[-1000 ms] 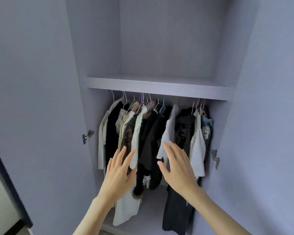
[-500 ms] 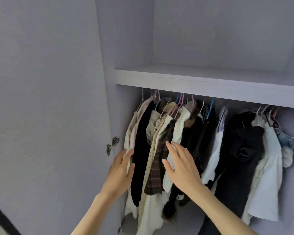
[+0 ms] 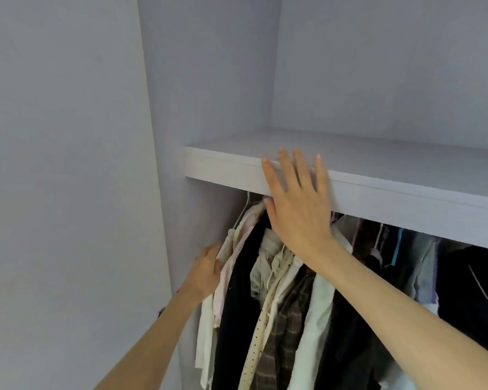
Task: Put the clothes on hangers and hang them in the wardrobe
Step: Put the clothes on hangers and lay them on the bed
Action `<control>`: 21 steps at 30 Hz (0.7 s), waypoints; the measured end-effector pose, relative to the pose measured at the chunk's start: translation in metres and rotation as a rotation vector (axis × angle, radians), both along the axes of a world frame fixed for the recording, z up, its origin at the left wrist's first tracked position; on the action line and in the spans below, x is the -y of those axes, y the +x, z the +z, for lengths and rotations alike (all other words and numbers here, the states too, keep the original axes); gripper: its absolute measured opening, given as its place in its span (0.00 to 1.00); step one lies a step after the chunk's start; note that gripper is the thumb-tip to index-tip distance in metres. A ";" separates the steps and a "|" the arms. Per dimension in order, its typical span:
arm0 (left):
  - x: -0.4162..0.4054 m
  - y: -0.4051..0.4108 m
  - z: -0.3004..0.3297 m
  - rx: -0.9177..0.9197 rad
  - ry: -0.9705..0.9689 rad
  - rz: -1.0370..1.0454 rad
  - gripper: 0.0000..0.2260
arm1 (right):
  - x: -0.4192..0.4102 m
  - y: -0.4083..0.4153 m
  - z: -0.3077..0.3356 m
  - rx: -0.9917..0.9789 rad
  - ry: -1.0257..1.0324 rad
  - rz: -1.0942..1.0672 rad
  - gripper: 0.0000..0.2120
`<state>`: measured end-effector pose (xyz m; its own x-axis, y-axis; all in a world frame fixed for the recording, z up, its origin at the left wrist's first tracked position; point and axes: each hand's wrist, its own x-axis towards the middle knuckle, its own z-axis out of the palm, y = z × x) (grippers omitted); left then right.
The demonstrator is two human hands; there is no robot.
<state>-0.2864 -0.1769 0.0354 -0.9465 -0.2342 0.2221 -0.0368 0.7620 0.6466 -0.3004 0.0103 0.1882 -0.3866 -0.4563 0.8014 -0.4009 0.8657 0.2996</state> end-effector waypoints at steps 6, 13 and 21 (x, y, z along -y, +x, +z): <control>0.004 -0.044 -0.012 0.241 0.082 0.088 0.17 | -0.002 -0.018 -0.002 -0.186 -0.007 -0.003 0.26; -0.006 -0.063 -0.009 0.166 0.078 0.100 0.07 | -0.003 -0.021 -0.005 -0.233 -0.008 -0.024 0.26; -0.005 -0.056 0.021 -0.177 0.211 0.197 0.09 | -0.003 -0.020 -0.006 -0.222 -0.019 -0.016 0.28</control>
<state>-0.3426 -0.1718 0.0566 -0.8296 -0.4668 0.3062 -0.0431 0.6005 0.7985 -0.3200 0.0130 0.1825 -0.2064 -0.4356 0.8761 -0.3133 0.8777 0.3626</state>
